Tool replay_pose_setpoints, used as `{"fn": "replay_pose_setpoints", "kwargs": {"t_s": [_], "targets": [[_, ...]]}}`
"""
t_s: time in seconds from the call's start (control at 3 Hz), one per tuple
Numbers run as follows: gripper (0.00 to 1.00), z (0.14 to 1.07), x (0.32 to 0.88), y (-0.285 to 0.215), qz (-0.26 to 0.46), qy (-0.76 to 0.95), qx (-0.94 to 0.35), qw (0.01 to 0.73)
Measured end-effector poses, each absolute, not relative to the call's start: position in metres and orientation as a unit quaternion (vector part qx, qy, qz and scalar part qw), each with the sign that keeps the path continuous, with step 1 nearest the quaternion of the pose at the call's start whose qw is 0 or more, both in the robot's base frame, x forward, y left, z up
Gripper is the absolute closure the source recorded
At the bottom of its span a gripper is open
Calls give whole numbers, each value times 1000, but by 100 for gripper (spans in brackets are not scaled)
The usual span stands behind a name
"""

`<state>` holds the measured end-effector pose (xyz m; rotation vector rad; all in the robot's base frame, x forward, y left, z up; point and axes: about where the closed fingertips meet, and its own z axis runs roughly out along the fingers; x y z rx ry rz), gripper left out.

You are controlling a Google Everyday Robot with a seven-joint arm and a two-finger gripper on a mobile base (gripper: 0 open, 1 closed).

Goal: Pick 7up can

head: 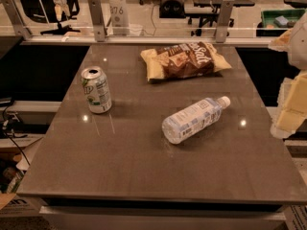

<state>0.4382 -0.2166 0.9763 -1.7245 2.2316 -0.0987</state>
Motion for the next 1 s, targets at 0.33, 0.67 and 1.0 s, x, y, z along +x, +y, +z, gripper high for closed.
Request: {"fn": "replay_pose_setpoints", "kwargs": {"t_s": [0.33,0.67,1.0], "targets": [[0,976,438,-217,-35,781,-603,159],[0,977,448,-205,-17,776,-607,171],[0,977,462,-179,8,766,-614,191]]}}
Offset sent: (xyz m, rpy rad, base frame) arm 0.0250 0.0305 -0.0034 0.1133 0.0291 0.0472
